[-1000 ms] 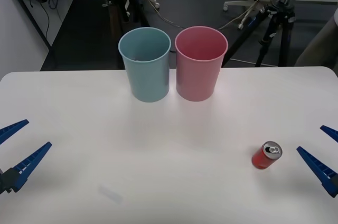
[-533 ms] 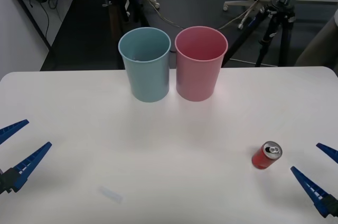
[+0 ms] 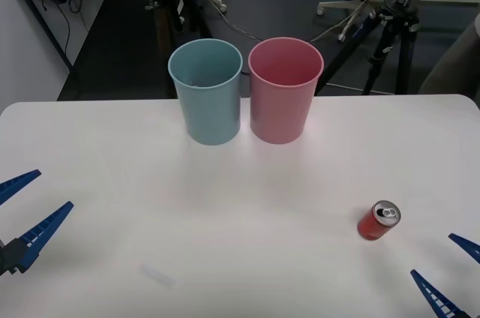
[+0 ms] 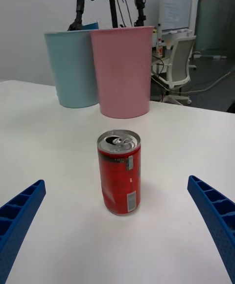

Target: Grasp the object on the table and drop it into the matching bin: aluminum can to the light blue bin, PET bottle to the pink bin.

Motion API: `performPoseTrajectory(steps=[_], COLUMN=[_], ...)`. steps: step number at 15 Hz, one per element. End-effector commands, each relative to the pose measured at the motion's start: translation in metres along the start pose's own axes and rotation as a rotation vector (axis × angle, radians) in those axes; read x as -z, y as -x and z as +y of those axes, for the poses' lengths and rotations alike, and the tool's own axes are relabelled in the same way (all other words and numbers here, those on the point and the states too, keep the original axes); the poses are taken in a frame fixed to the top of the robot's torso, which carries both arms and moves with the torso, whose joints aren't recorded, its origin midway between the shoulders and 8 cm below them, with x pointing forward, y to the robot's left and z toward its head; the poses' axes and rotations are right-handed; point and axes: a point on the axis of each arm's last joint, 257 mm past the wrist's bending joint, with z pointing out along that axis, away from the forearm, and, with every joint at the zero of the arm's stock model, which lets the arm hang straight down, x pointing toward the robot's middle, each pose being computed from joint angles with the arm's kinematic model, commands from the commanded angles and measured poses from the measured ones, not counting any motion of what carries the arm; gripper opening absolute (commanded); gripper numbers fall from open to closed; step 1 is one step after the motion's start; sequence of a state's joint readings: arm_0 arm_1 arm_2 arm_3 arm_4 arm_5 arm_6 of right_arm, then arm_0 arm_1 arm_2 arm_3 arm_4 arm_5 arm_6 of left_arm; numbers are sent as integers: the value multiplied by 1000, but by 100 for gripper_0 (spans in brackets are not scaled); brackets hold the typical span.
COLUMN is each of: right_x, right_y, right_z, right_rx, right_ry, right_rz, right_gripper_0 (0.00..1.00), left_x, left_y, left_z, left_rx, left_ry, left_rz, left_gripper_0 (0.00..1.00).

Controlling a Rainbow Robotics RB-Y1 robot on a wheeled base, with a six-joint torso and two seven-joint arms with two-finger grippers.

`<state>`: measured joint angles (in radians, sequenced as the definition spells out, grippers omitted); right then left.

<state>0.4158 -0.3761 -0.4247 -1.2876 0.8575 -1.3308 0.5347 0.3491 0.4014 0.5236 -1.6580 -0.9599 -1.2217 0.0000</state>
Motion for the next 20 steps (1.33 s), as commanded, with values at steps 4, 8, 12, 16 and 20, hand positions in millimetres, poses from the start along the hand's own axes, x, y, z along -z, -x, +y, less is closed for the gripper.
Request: performPoseTrajectory(steps=[4, 8, 12, 16, 20], right_x=[-2, -24, -50, -75, -98], right_y=[-34, -47, -46, -44, -45], right_z=[6, 9, 6, 0, -6], right_rx=[21, 15, 31, 50, 70], right_ry=[-5, 5, 7, -8, -25], right_rz=[24, 32, 21, 14, 21], right_gripper_0=[100, 100, 100, 100, 100], left_x=[0, 0, 0, 0, 0], left_y=[0, 0, 0, 0, 0], left_z=[0, 0, 0, 0, 0], left_rx=[0, 0, 0, 0, 0], left_ry=[0, 0, 0, 0, 0], left_rz=[0, 0, 0, 0, 0], left_gripper_0=[100, 100, 100, 100, 100])
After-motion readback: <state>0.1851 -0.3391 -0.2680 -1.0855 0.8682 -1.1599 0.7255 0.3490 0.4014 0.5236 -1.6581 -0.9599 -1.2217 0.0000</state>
